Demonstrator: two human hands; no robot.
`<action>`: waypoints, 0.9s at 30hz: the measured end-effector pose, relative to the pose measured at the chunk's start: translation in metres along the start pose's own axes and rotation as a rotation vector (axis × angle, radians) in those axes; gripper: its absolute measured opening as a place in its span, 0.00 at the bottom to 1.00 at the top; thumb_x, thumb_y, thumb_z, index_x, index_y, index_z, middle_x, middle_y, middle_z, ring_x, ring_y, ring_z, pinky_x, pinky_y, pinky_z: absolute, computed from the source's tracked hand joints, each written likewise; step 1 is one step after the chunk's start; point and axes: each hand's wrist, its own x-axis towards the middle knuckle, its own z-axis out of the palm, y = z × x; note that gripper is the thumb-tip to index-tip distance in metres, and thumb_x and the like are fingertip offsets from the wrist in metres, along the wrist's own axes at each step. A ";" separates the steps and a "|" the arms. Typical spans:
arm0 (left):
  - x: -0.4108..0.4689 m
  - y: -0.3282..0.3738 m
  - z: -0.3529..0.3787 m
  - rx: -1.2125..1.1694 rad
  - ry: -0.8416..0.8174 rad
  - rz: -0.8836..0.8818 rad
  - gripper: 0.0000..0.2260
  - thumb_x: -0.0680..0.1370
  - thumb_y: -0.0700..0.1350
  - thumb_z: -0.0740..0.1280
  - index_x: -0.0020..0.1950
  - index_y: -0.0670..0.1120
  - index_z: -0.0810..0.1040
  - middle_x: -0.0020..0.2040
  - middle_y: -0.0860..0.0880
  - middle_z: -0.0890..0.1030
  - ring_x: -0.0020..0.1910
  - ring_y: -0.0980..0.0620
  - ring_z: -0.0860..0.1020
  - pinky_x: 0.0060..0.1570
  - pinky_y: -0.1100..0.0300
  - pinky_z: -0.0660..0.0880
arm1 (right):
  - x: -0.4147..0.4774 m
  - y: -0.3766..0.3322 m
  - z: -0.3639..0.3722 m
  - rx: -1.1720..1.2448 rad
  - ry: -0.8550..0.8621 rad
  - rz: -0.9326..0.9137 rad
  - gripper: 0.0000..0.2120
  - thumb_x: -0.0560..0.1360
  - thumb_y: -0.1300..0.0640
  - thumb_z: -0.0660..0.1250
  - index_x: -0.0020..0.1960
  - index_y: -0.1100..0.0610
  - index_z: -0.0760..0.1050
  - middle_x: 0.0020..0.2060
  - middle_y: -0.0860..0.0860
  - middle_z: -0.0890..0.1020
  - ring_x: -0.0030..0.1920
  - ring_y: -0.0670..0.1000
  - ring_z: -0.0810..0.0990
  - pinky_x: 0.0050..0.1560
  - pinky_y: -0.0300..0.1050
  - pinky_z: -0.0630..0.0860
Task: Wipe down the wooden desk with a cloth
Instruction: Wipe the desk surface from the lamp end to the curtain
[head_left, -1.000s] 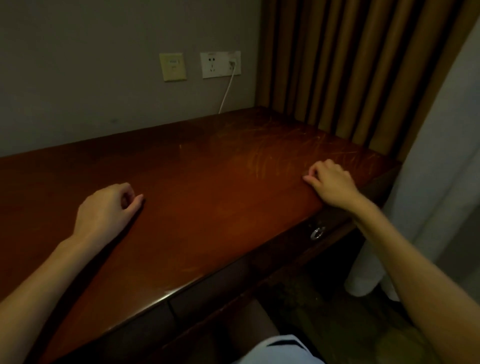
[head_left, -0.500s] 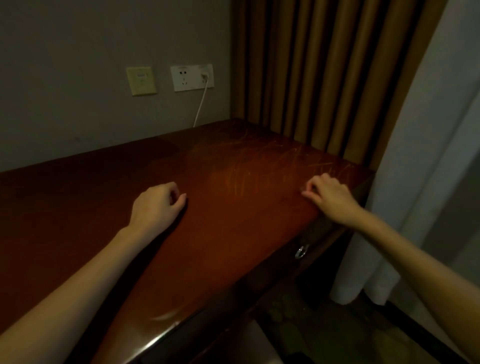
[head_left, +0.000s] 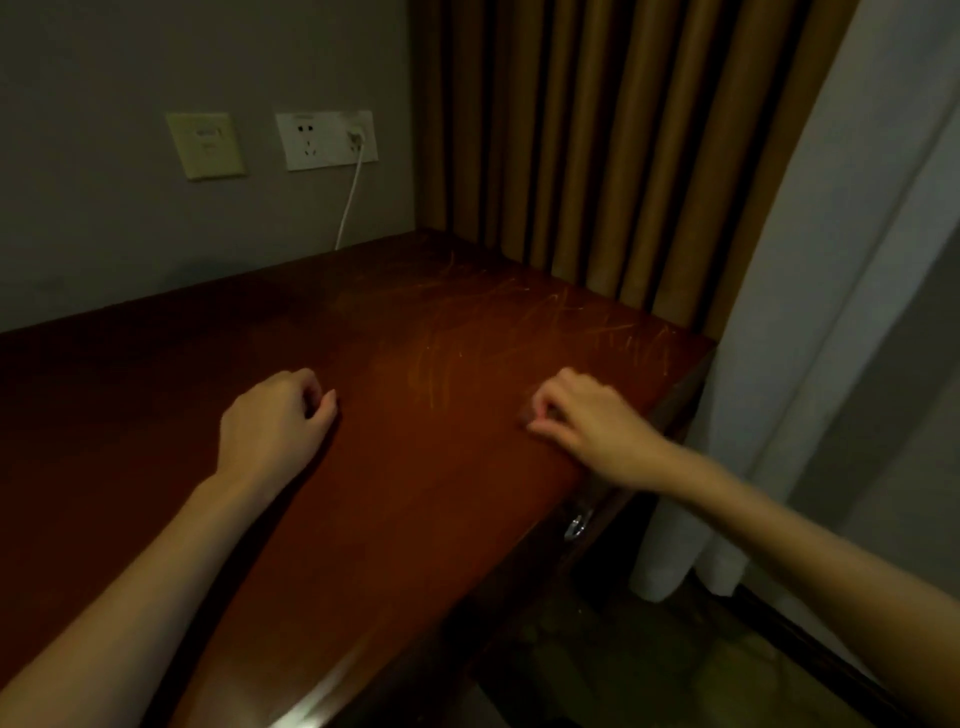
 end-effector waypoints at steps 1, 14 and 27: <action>0.000 0.000 0.000 0.004 0.004 0.004 0.08 0.79 0.52 0.62 0.44 0.49 0.74 0.39 0.52 0.74 0.34 0.57 0.71 0.28 0.64 0.63 | 0.005 0.030 -0.006 -0.037 0.025 0.116 0.10 0.78 0.46 0.61 0.53 0.52 0.72 0.50 0.49 0.71 0.54 0.52 0.71 0.54 0.48 0.65; 0.001 -0.003 0.001 -0.016 -0.023 0.030 0.07 0.79 0.51 0.63 0.43 0.50 0.74 0.37 0.52 0.73 0.34 0.57 0.73 0.28 0.63 0.66 | 0.056 0.148 -0.036 -0.071 0.087 0.590 0.13 0.80 0.47 0.57 0.54 0.55 0.71 0.58 0.58 0.72 0.59 0.60 0.71 0.58 0.54 0.67; -0.002 -0.003 0.001 -0.036 0.018 0.041 0.09 0.79 0.50 0.64 0.40 0.50 0.72 0.36 0.53 0.72 0.32 0.57 0.71 0.27 0.63 0.62 | 0.036 0.151 -0.033 -0.075 0.156 0.615 0.13 0.80 0.47 0.57 0.54 0.56 0.72 0.57 0.59 0.72 0.60 0.61 0.71 0.58 0.54 0.66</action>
